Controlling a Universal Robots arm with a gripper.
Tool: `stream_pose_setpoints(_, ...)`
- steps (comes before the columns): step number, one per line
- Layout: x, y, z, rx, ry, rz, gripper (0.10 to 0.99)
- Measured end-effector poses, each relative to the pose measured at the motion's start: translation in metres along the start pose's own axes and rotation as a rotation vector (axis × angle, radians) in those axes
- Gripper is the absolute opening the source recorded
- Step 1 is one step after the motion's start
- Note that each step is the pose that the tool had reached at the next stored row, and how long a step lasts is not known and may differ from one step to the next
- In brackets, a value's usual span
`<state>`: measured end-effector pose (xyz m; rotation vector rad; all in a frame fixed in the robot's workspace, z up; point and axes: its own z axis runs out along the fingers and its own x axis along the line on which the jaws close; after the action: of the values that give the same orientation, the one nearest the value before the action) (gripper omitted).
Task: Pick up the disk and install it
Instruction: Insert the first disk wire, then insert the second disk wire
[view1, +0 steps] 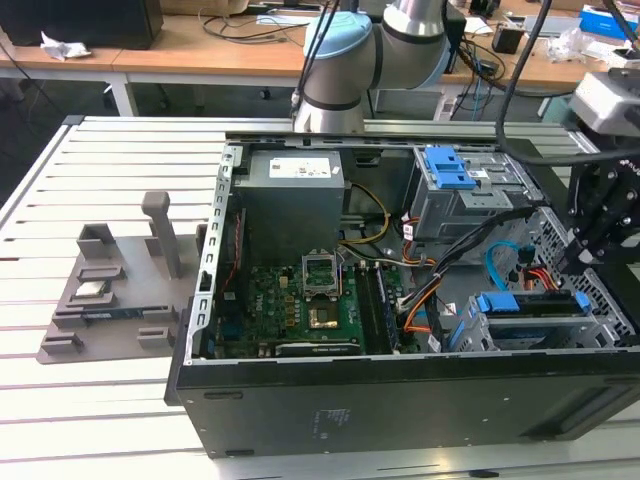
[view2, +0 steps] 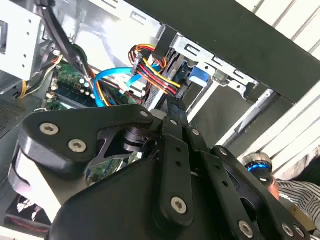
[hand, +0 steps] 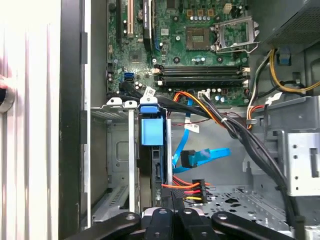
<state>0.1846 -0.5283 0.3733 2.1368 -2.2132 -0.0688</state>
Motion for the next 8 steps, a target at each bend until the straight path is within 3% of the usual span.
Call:
stream_pose_setpoints(1, -0.0001, 0.0003, -0.0042, 0.000, -0.0003, 0.000, 0.106)
stream_pose_setpoints(8, -0.0001, 0.0004, -0.0048, 0.000, -0.0001, 0.000, 0.106)
